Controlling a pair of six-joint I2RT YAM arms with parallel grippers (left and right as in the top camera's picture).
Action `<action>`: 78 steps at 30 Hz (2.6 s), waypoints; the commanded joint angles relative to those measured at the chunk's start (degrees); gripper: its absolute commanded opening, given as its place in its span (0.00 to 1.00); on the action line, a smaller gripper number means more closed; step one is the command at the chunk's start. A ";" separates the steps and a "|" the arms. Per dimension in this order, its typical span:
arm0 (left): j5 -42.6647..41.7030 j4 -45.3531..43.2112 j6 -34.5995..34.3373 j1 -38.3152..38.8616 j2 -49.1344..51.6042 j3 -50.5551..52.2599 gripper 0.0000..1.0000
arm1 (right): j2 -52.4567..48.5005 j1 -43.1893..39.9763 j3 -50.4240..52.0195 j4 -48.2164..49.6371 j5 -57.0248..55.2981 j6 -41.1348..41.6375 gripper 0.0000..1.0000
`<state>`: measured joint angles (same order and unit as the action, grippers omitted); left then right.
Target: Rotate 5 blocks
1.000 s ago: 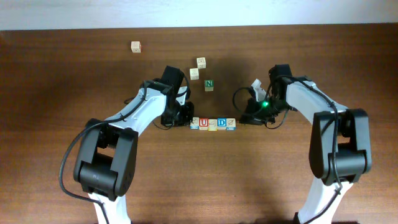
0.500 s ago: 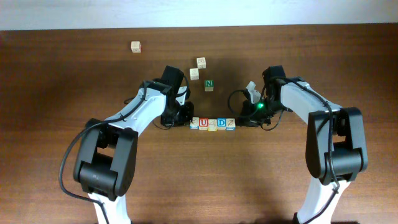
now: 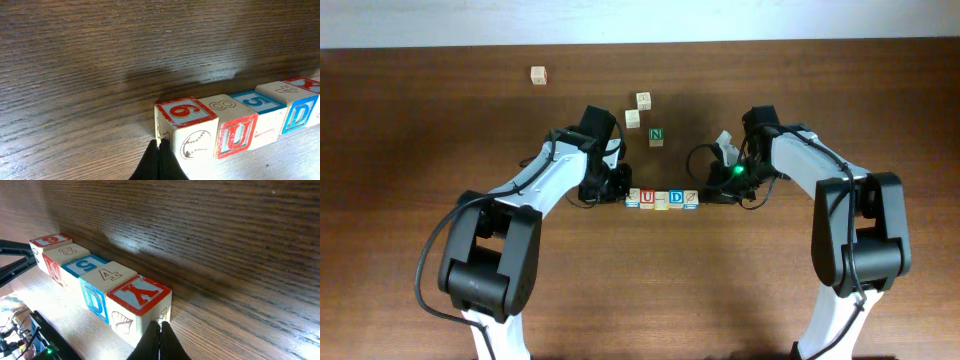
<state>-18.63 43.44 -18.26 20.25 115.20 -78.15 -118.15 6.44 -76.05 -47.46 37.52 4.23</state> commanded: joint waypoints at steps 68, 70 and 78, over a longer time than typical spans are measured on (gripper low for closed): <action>-1.53 -0.57 -0.59 0.22 -1.38 0.42 0.00 | 0.59 9.27 -9.49 -3.56 11.78 0.81 0.05; -1.51 -0.57 -0.59 0.22 -1.38 0.42 0.00 | 0.59 9.68 -10.43 -4.22 11.65 0.79 0.04; -1.53 -0.57 -0.59 0.22 -1.38 0.42 0.00 | 0.59 11.98 -12.31 -5.27 9.92 1.92 0.04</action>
<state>-9.63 43.94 -18.28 18.00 115.20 -77.76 -118.34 13.15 -87.31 -53.41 41.39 5.58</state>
